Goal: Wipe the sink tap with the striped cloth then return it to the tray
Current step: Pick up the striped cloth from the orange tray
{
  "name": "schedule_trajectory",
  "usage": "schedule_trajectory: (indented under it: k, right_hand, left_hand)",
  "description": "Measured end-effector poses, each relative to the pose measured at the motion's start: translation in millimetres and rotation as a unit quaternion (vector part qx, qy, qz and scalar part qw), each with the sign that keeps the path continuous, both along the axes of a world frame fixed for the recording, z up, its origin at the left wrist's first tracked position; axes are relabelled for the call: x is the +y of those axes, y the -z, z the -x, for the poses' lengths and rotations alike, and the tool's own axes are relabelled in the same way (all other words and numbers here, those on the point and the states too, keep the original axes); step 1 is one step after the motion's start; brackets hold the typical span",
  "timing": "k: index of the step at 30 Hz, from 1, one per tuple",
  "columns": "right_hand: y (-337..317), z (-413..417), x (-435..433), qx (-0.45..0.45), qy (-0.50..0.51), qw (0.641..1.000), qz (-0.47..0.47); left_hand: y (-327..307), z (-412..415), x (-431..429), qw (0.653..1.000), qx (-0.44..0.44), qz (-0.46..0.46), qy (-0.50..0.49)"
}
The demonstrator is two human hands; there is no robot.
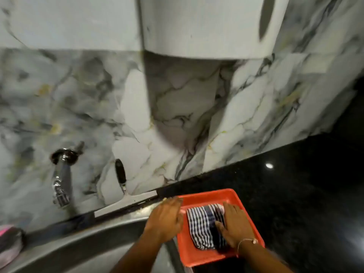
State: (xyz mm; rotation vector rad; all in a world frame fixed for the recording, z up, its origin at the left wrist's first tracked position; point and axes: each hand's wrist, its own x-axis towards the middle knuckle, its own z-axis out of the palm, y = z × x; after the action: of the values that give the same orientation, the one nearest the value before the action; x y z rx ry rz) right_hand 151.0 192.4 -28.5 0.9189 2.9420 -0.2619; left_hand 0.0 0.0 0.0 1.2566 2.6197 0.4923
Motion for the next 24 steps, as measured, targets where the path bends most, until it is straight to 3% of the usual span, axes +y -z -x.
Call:
schedule_trajectory:
  k: [4, 7, 13, 20, 24]
  right_hand:
    - [36.0, 6.1, 10.0, 0.048, 0.114, 0.980, 0.153]
    - [56.3, 20.1, 14.8, 0.088, 0.165, 0.958, 0.219]
    - [72.9, 50.8, 25.6, 0.090, 0.270, 0.912, 0.297]
    - [83.3, 57.1, 31.3, 0.034, 0.304, 0.894, 0.326]
    - [65.0, 47.8, 23.7, 0.094, 0.301, 0.861, 0.400]
  left_hand:
    - [41.7, -28.2, 55.6, 0.966, -0.198, -0.098, -0.138]
    - [69.7, -40.5, 84.6, 0.928, -0.300, -0.110, -0.189]
    - [93.7, -31.6, 105.1, 0.884, -0.354, -0.102, -0.289]
    - [108.5, -20.1, 118.9, 0.829, -0.403, -0.083, -0.378]
    - [106.9, -25.7, 110.9, 0.821, -0.414, -0.121, -0.373]
